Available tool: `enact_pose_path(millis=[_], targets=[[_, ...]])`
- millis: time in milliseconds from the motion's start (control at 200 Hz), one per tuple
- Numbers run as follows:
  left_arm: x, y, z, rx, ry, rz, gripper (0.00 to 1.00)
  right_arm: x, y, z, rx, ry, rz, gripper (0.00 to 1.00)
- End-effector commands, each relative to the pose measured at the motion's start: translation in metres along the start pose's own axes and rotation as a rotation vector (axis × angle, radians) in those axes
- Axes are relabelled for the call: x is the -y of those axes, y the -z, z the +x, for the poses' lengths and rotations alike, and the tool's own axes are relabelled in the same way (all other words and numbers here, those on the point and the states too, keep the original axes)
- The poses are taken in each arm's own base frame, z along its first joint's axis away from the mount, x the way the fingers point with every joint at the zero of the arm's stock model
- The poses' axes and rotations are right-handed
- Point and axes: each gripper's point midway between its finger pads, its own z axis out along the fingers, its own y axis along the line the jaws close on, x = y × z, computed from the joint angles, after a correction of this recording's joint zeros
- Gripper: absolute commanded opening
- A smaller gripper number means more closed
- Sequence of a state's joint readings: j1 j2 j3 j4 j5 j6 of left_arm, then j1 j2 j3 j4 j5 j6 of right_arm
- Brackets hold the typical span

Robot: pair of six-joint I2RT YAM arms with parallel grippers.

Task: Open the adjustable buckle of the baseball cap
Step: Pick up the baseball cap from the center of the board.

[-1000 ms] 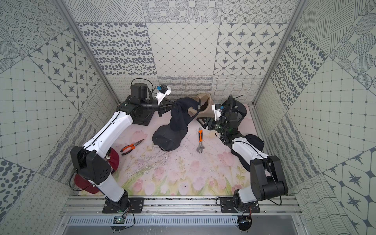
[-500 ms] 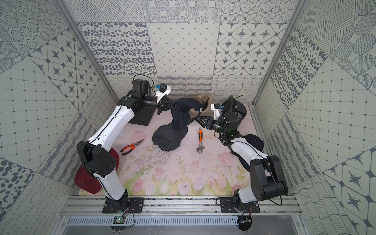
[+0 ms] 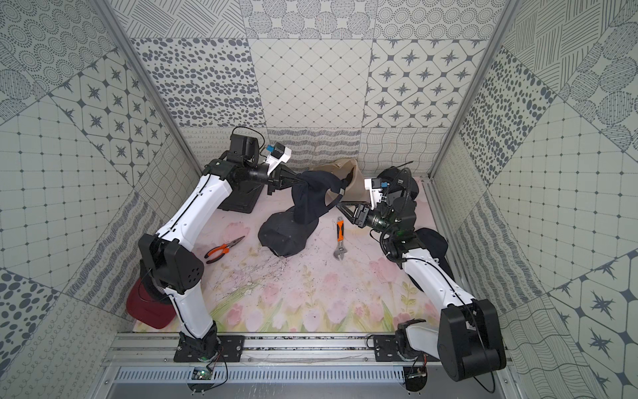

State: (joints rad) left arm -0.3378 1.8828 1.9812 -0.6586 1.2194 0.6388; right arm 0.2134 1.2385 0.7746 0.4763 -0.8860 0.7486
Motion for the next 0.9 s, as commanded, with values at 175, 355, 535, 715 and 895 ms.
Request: enact_pose_path(millis=[175,355,535,715,895], targets=[[0.005,0.006,-0.011,0.044,-0.023,0.042,0.0,-0.022,-0.001,-0.003,-0.032,0.073,-0.114,0.65],[0.005,0.005,-0.011,0.046,-0.023,0.045,0.0,-0.005,-0.005,-0.011,0.003,0.047,-0.029,0.58],[0.006,0.006,-0.013,0.056,-0.021,0.054,0.0,-0.003,-0.009,-0.021,0.042,0.05,-0.04,0.49],[0.001,0.004,-0.013,0.059,-0.007,0.048,0.0,-0.004,-0.016,-0.03,0.041,0.053,-0.06,0.19],[-0.01,0.001,-0.004,0.038,0.027,0.012,0.01,-0.021,-0.017,-0.041,0.05,0.108,-0.125,0.0]])
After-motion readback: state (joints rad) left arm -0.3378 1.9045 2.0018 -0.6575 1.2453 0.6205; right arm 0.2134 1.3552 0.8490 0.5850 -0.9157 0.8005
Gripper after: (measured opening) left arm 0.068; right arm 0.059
